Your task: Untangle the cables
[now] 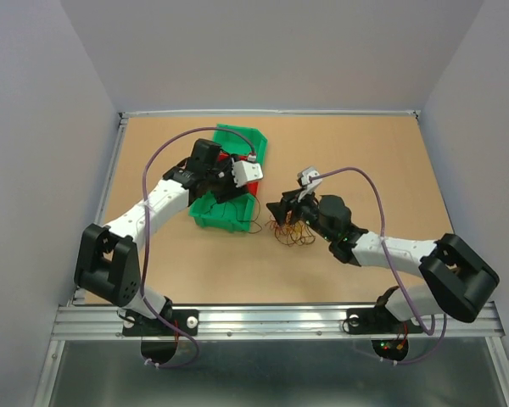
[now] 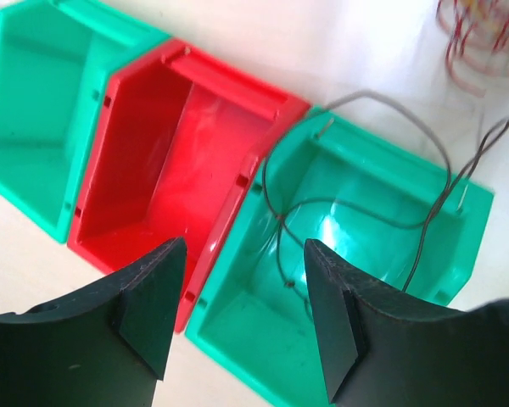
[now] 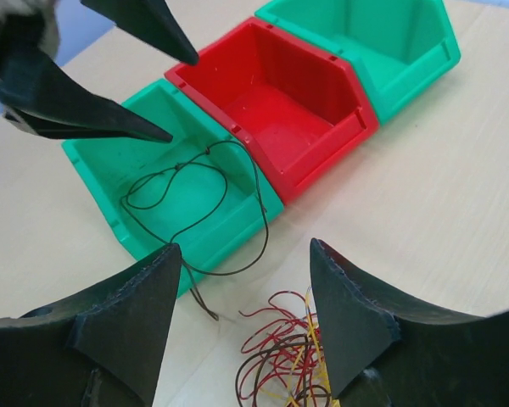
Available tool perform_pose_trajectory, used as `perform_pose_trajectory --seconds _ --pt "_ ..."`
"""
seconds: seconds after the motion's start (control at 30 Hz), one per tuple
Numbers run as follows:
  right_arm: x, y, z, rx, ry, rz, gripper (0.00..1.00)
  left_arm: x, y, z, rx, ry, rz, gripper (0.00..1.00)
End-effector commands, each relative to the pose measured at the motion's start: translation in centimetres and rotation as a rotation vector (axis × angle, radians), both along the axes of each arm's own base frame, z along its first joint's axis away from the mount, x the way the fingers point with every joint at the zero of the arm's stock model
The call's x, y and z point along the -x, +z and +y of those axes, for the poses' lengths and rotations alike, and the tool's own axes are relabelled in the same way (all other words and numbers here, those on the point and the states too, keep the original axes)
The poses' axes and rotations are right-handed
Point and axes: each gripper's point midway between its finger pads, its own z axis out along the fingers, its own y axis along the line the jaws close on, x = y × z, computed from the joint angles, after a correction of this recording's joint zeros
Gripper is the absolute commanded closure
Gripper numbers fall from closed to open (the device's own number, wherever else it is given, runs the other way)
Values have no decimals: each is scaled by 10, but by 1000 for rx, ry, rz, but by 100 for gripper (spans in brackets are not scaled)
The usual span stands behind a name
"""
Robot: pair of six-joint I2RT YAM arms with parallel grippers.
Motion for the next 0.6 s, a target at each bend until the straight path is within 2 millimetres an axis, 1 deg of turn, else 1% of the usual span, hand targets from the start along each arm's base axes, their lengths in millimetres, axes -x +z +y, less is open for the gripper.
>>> perform_pose_trajectory --seconds 0.0,0.03,0.07,0.1,0.13,0.17,0.23,0.27,0.3,0.33,0.37,0.4,0.43,0.5,0.53,0.57 --pt "-7 5 23 -1 109 21 33 -7 44 -25 223 23 -76 32" --pt "-6 8 33 6 159 14 29 -7 49 -24 249 44 -88 32" --pt "-2 -13 40 73 220 39 25 -3 56 -23 304 97 -80 32" --pt "13 -18 53 90 338 50 21 -7 67 -22 340 127 -115 31" --pt "14 -26 60 113 384 59 15 -5 75 -14 360 181 -133 30" --pt "17 -30 63 126 411 60 9 -4 78 -11 375 207 -133 29" --pt "16 -37 65 152 430 56 3 1 80 -5 403 262 -119 29" --pt "15 -38 66 158 435 53 2 6 88 -2 422 271 -131 29" --pt "16 -46 67 180 453 63 1 9 89 0 437 289 -129 29" --pt "16 -50 68 186 457 75 1 12 81 5 430 308 -118 29" --pt "14 -53 69 218 467 62 0 14 90 8 458 314 -154 29" --pt "12 -60 69 237 466 79 0 13 96 9 485 322 -186 29" --pt "11 -63 70 251 462 83 0 16 82 14 475 338 -183 28" --pt "6 -75 69 302 439 95 0 18 90 21 502 351 -241 27" --pt "4 -78 69 317 436 98 0 18 88 24 503 362 -252 27" --pt "3 -81 69 330 428 101 0 20 81 30 497 385 -261 26"
